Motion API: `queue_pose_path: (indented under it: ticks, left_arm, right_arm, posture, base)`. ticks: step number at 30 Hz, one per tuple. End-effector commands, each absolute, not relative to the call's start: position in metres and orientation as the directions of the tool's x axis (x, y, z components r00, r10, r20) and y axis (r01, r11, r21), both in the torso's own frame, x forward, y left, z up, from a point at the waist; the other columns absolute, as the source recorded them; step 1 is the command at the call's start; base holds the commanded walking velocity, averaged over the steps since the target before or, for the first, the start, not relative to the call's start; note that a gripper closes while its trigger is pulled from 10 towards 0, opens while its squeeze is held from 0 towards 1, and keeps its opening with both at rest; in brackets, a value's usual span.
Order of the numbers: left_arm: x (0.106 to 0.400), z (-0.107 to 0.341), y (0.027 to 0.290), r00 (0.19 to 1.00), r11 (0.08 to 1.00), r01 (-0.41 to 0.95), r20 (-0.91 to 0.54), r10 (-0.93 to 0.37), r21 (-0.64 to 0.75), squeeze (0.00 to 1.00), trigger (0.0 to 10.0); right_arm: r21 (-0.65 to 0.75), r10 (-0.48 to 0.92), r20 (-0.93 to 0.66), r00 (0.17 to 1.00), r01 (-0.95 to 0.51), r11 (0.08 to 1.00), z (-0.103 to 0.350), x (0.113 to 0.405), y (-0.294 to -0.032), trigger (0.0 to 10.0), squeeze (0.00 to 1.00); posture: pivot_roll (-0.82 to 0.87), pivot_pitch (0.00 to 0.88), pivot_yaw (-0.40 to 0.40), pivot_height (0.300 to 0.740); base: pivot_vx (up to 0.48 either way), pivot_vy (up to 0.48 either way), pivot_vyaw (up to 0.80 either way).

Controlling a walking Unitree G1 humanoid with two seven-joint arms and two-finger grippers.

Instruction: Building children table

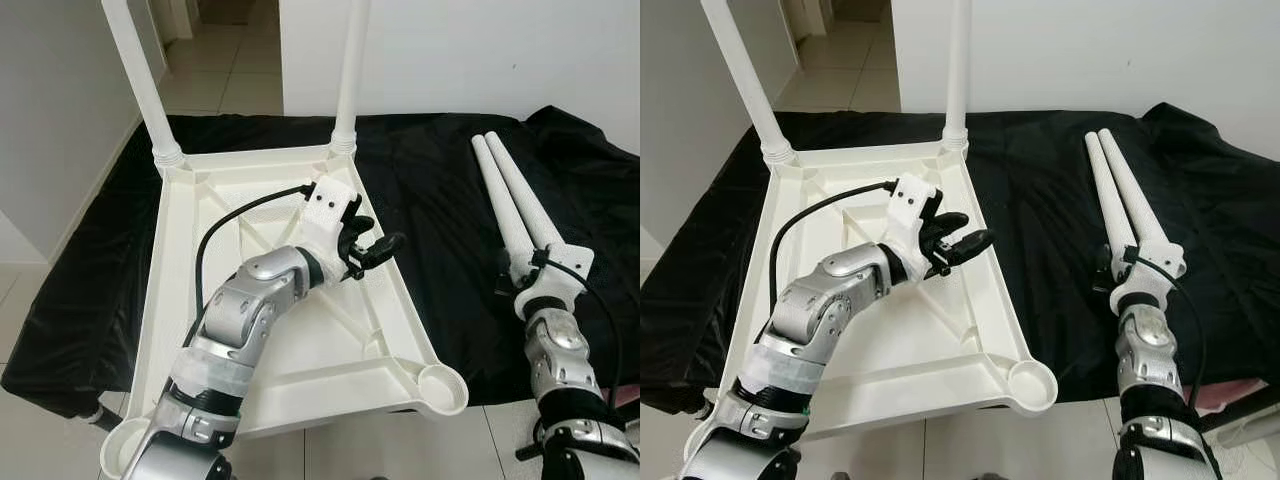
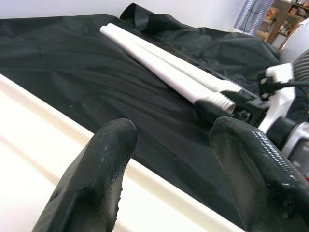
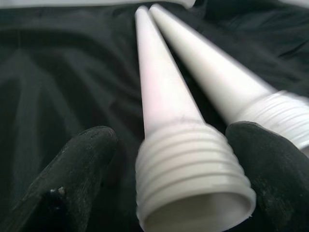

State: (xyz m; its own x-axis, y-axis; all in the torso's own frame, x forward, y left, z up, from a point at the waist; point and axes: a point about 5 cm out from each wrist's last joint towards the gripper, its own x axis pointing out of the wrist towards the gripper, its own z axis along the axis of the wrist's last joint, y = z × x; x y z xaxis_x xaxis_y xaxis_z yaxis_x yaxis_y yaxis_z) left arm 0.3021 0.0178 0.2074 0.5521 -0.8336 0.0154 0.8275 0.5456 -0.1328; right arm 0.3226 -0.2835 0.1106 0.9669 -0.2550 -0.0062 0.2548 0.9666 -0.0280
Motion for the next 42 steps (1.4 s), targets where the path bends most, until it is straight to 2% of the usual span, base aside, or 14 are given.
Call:
queue_pose_path:
  ticks: [1, 13, 23, 24, 25, 26, 27, 28, 42]
  left_arm:
    - [0.301, 0.212, 0.016, 0.546, 0.54, 0.833, 0.018, -0.837, -0.122, 0.0, 10.0]
    - [0.301, 0.216, 0.013, 0.541, 0.535, 0.836, 0.031, -0.84, -0.122, 0.0, 10.0]
    - [0.302, 0.218, 0.01, 0.547, 0.539, 0.833, 0.04, -0.836, -0.125, 0.0, 10.0]
    - [0.302, 0.218, 0.01, 0.548, 0.54, 0.832, 0.042, -0.835, -0.126, 0.0, 10.0]
    - [0.302, 0.218, 0.01, 0.548, 0.54, 0.832, 0.042, -0.835, -0.126, 0.0, 10.0]
    - [0.302, 0.218, 0.01, 0.55, 0.542, 0.831, 0.046, -0.834, -0.126, 0.0, 10.0]
    - [0.302, 0.218, 0.01, 0.55, 0.542, 0.831, 0.046, -0.834, -0.126, 0.0, 10.0]
    - [0.302, 0.218, 0.01, 0.552, 0.542, 0.83, 0.049, -0.833, -0.128, 0.0, 10.0]
    - [0.304, 0.221, 0.012, 0.573, 0.569, 0.82, 0.092, -0.815, -0.067, 0.0, 10.0]
  right_arm:
    - [-0.037, -0.248, -0.037, 0.968, 0.247, 0.968, 0.105, 0.322, -0.284, 10.0, 0.0]
    - [-0.013, -0.262, -0.04, 0.964, 0.261, 0.965, 0.105, 0.326, -0.288, 10.0, 0.0]
    - [-0.017, -0.209, -0.063, 0.976, 0.209, 0.978, 0.106, 0.332, -0.287, 10.0, 0.0]
    - [-0.013, -0.19, -0.076, 0.979, 0.189, 0.982, 0.105, 0.333, -0.286, 7.6, 0.0]
    - [-0.013, -0.19, -0.076, 0.979, 0.189, 0.982, 0.105, 0.333, -0.286, 7.6, 0.0]
    - [-0.012, -0.177, -0.09, 0.98, 0.177, 0.984, 0.104, 0.334, -0.286, 2.6, 0.0]
    - [-0.012, -0.177, -0.09, 0.98, 0.177, 0.984, 0.104, 0.334, -0.286, 2.6, 0.0]
    - [-0.008, -0.17, -0.123, 0.978, 0.171, 0.985, 0.101, 0.334, -0.285, 0.0, 0.0]
    - [0.072, -0.147, -0.135, 0.98, 0.158, 0.985, 0.102, 0.339, -0.28, 0.0, 0.0]
  posture:
    - [-0.01, 0.047, 0.029, 0.74]
    - [-0.01, 0.043, 0.036, 0.74]
    - [-0.02, 0.043, 0.025, 0.74]
    - [-0.02, 0.042, 0.023, 0.74]
    - [-0.02, 0.042, 0.023, 0.74]
    - [-0.02, 0.04, 0.018, 0.74]
    - [-0.02, 0.04, 0.018, 0.74]
    - [-0.02, 0.038, 0.014, 0.74]
    - [-0.02, 0.019, -0.012, 0.74]
  base:
    - [0.0, 0.0, 0.0]
    - [0.0, 0.0, 0.0]
    - [0.0, 0.0, 0.0]
    - [0.0, 0.0, 0.0]
    - [0.0, 0.0, 0.0]
    - [0.0, 0.0, 0.0]
    - [0.0, 0.0, 0.0]
    - [0.0, 0.0, 0.0]
    - [0.0, 0.0, 0.0]
